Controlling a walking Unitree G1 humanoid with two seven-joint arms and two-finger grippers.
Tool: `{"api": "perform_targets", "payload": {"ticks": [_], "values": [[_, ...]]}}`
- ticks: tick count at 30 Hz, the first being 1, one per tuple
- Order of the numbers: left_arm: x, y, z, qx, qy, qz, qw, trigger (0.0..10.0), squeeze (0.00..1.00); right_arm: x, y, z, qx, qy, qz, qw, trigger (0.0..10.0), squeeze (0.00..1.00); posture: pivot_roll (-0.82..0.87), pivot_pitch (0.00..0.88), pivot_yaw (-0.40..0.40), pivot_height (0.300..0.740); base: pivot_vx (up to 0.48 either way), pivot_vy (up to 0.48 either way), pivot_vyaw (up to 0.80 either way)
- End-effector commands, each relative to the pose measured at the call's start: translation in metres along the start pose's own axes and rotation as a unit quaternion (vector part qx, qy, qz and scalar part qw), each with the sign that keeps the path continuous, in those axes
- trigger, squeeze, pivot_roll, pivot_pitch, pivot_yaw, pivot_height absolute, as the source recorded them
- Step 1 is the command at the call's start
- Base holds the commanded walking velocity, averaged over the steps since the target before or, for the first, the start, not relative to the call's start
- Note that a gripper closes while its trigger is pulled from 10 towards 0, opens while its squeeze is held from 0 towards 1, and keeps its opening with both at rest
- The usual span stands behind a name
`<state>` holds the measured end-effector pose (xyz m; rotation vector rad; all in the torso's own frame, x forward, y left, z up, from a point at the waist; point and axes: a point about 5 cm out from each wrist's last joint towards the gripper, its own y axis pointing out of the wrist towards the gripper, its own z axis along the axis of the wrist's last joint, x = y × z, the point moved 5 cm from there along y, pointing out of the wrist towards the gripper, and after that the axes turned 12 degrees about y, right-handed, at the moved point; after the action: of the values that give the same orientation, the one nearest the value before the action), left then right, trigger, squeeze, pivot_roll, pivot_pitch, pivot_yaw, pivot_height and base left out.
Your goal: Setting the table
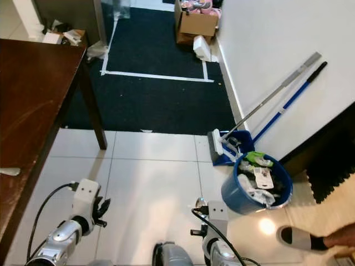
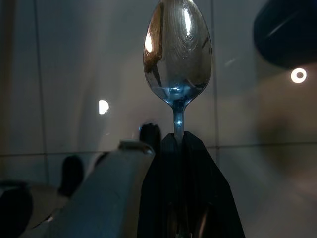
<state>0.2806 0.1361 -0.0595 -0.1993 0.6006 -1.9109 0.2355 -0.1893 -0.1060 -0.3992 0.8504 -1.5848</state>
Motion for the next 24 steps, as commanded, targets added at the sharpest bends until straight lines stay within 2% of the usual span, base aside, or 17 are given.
{"api": "perform_targets", "payload": {"ticks": [1,7,10,20,24], "values": [[0.0098,0.0015,-0.0013,-0.002,0.001,-0.014,1.0,10.0,0.0,0.0097,-0.0021,-0.0021,-0.001,0.006,-0.014,1.0,10.0,0.0,0.04,0.089,-0.022,0.74,0.0,-0.48,0.0],[0.0096,0.0015,-0.0011,-0.002,0.0,-0.013,1.0,10.0,0.0,0.01,-0.0023,-0.0022,-0.001,0.005,-0.013,1.0,10.0,0.0,0.04,0.089,-0.022,0.74,0.0,-0.48,0.0],[0.009,0.0015,-0.0036,-0.01,-0.008,-0.012,1.0,10.0,0.0,0.0111,-0.0027,-0.0029,-0.002,0.004,-0.014,1.0,10.0,0.0,0.04,0.089,-0.022,0.74,0.0,0.0,0.0],[0.0057,0.0011,-0.0063,-0.017,-0.021,-0.006,1.0,10.0,0.0,0.0115,-0.003,-0.0031,-0.001,0.002,-0.013,1.0,10.0,0.0,0.04,0.076,-0.026,0.74,0.0,0.448,0.0],[0.0049,0.0009,-0.0059,-0.016,-0.018,-0.006,1.0,10.0,0.0,0.0115,-0.0031,-0.0033,-0.001,0.001,-0.013,1.0,10.0,0.0,0.04,0.073,-0.026,0.74,0.0,0.0,0.0]]}}
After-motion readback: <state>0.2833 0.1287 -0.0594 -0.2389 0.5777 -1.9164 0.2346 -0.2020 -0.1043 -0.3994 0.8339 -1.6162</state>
